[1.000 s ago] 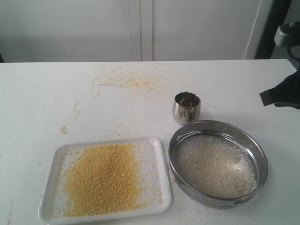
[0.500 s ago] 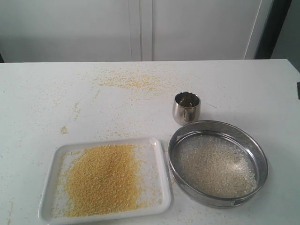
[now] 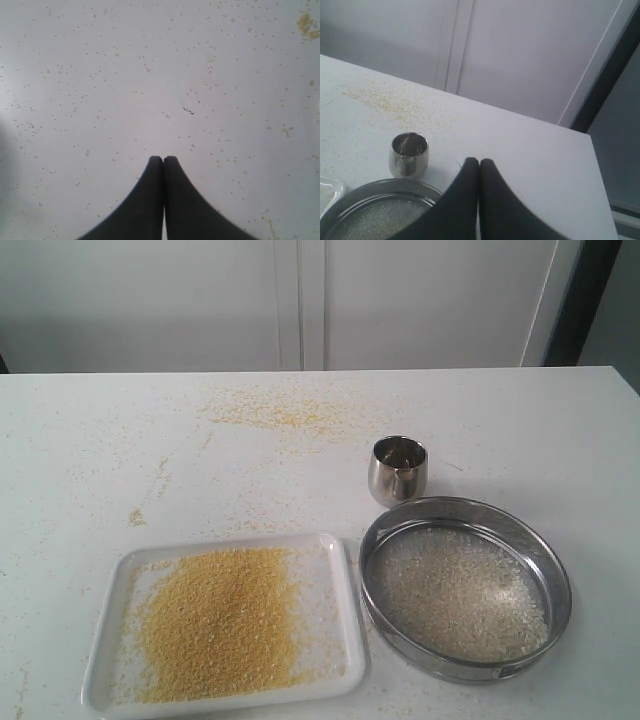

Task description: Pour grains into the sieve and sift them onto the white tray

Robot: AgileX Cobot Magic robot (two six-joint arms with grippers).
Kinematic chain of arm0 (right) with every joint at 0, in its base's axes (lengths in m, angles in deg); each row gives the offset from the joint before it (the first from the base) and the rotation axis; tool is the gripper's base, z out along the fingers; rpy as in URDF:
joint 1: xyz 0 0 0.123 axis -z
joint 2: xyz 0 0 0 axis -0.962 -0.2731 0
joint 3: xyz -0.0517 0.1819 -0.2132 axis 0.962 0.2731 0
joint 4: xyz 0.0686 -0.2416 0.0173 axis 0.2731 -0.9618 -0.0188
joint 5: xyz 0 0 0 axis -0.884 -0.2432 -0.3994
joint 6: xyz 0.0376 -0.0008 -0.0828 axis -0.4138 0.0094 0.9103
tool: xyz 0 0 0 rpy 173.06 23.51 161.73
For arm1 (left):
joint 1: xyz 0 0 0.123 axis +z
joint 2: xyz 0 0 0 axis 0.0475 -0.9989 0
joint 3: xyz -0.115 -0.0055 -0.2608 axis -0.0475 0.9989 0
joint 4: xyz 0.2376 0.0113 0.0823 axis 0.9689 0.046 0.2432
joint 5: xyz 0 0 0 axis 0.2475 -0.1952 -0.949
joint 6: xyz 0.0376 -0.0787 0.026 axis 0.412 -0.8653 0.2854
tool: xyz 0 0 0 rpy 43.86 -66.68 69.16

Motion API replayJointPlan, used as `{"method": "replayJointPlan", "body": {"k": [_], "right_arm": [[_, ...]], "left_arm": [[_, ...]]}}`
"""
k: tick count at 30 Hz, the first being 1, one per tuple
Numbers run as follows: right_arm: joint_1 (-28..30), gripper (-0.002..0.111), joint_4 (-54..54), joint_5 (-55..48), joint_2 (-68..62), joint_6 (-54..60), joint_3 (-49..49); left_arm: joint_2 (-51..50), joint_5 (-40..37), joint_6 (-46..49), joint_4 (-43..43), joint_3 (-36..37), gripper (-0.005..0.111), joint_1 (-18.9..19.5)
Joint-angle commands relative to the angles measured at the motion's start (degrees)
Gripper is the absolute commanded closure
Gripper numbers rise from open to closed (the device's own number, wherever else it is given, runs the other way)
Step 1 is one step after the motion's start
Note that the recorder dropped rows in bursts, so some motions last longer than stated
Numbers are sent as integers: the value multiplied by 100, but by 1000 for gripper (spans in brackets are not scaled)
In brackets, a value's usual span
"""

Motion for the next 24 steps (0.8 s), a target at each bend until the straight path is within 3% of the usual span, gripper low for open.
{"method": "replayJointPlan", "body": {"k": [1, 15, 24], "right_arm": [[-20, 108, -11, 67, 238, 58, 25], [-20, 108, -23, 142, 261, -65, 59], [-20, 108, -1059, 372, 823, -1889, 535]], "left_arm": [[53, -67, -16, 11, 43, 107, 7], [53, -67, -16, 11, 43, 107, 7], [53, -67, -16, 11, 43, 107, 7]]}}
